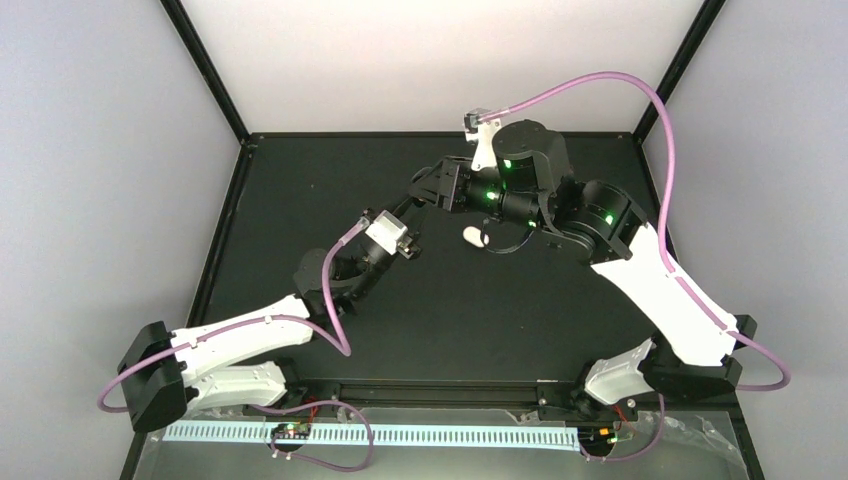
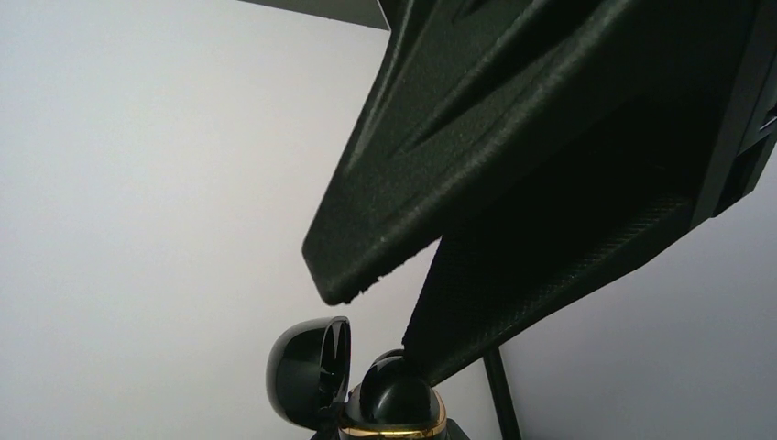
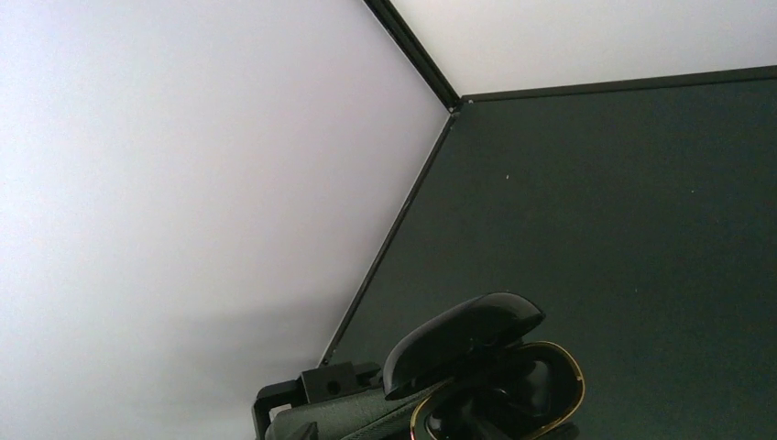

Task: Insert the wireless bluetooth earbuds into the charging case
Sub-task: Place the earbud in the charging case, then close the charging case.

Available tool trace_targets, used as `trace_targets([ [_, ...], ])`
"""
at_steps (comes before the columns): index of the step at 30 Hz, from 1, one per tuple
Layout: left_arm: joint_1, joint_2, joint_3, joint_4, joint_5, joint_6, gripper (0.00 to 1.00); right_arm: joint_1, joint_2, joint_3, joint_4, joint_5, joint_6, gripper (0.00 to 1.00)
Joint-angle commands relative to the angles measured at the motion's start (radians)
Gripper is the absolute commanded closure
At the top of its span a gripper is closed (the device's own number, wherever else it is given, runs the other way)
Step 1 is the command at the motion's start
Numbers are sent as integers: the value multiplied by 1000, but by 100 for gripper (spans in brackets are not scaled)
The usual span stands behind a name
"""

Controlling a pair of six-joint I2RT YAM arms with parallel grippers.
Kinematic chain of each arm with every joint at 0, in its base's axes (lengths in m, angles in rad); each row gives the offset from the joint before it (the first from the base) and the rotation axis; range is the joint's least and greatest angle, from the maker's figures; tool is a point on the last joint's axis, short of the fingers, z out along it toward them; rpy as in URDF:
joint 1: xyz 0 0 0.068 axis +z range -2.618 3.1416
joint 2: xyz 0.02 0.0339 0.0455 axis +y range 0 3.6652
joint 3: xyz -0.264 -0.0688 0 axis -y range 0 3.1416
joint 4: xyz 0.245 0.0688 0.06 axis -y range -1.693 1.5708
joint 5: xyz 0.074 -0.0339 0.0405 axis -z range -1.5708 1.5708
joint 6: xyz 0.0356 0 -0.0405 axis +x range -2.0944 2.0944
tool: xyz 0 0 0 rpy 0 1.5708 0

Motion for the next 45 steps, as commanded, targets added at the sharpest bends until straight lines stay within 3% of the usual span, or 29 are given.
trace_targets([
  [1, -6, 9, 33, -6, -12, 14, 98, 2, -7, 13, 17, -50, 16, 55],
  [8, -6, -7, 28, -9, -17, -28, 98, -14, -88, -51, 15, -44, -13, 41],
  [15, -3, -64, 18, -43, 16, -113, 98, -14, -207, -105, 12, -6, -98, 34],
  [21, 15, -212, -46, -78, 375, -275, 98, -15, -302, -202, 28, 142, -247, 34],
  [26, 17, -295, -44, -133, 709, -404, 98, -15, -347, -271, 83, 164, -363, 33],
  [32, 16, -302, 3, -218, 884, -452, 98, -15, -262, -163, 28, -52, -471, 33],
  [45, 14, -240, 60, -248, 877, -417, 98, -15, -236, -173, -65, -410, -515, 37],
])
